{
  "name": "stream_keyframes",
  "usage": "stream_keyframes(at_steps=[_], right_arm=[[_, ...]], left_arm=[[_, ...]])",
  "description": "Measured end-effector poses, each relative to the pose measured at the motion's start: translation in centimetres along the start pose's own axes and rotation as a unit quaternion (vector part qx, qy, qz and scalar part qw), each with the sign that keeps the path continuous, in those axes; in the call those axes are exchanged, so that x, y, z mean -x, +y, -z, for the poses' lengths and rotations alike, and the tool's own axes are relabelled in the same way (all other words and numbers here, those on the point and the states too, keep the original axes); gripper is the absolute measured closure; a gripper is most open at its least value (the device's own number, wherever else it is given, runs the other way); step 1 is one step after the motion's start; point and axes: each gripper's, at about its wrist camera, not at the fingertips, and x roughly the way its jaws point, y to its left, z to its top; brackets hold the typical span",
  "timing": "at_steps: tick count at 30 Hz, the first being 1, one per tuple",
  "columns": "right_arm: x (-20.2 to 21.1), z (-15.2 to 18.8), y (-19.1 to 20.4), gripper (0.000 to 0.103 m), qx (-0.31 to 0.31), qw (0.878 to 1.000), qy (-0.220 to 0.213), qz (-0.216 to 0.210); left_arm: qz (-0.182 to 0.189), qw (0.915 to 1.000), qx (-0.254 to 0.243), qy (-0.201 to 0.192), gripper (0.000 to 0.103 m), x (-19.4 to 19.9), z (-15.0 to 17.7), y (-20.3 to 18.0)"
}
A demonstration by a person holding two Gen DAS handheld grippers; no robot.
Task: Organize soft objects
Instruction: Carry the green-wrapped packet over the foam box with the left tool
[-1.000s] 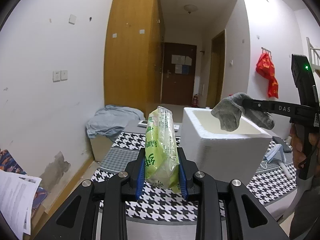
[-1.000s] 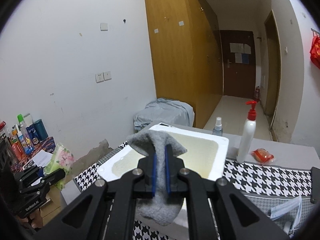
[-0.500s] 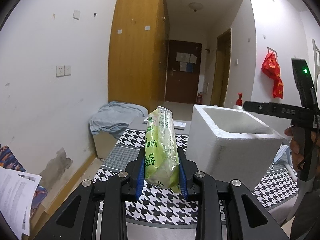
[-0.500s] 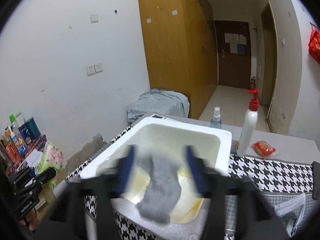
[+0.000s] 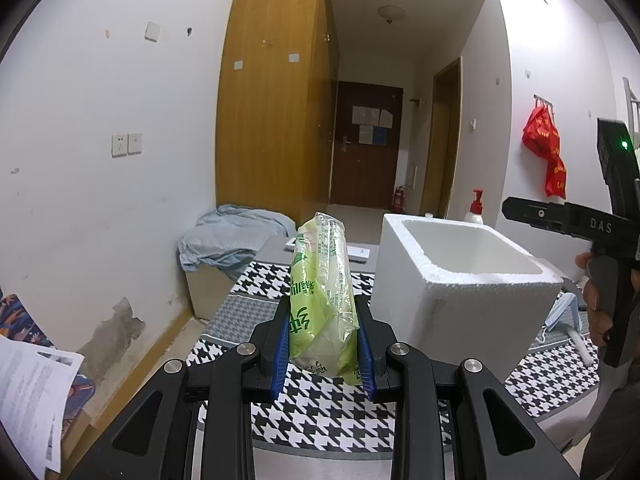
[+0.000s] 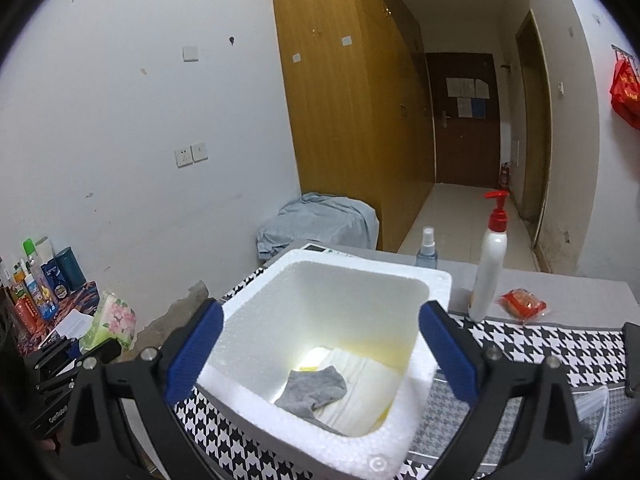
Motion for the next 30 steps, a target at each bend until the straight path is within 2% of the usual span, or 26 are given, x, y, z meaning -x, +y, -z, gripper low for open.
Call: stream_keyframes(at_steps=[8, 18, 30], right_arm=[[2.0, 0.3, -1.0, 0.002, 0.0, 1.0, -0.014, 0.015], [5.1, 1.1, -3.2, 0.001, -0.001, 0.998, -0.033, 0.051], [7.7, 3.3, -6.2, 0.001, -0.018, 0.995, -0.034, 0.088]], left_arm=[[0.011, 0.9998, -0.015, -0.005, 0.073, 0.1, -0.7, -1.0], [0.053, 0.9979, -0.034, -0.016, 0.073, -0.3, -3.0, -3.1], [0.101, 0.9931, -0.058, -0.016, 0.073, -1.5, -5.0, -6.5]])
